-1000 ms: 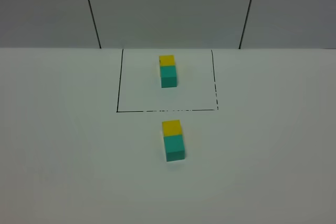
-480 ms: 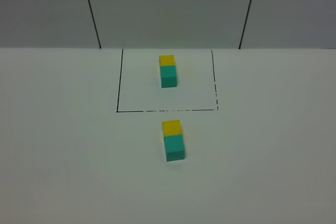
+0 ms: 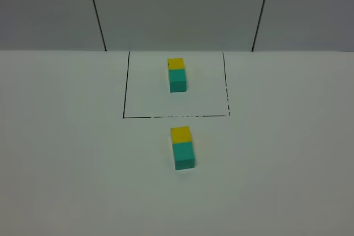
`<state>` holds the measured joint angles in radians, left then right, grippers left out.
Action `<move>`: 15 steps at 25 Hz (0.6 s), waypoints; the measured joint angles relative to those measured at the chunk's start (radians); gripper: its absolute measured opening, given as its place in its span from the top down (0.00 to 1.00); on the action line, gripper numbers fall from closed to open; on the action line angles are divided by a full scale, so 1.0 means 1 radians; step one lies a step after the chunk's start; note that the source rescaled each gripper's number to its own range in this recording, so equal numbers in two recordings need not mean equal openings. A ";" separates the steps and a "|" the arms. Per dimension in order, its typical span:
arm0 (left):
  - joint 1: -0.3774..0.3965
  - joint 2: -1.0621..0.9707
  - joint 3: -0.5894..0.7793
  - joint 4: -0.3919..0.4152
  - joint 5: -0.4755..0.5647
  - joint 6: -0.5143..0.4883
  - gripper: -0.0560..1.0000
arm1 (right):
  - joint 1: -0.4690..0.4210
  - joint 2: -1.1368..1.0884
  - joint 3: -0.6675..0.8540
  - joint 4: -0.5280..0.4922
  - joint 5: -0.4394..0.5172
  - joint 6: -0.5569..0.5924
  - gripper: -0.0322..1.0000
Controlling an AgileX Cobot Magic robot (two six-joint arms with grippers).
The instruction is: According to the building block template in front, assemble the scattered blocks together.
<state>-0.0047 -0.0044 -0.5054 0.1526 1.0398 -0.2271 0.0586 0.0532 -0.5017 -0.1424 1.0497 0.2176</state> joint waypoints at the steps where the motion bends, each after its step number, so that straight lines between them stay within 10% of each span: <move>1: 0.000 0.000 0.000 0.000 0.000 0.000 0.37 | 0.000 0.000 0.000 -0.001 0.000 0.000 0.18; 15: 0.000 0.000 0.000 0.000 0.000 0.000 0.37 | 0.000 0.000 0.000 -0.005 0.007 -0.004 0.18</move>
<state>-0.0047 -0.0044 -0.5054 0.1526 1.0398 -0.2271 0.0586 0.0532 -0.5017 -0.1470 1.0568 0.2135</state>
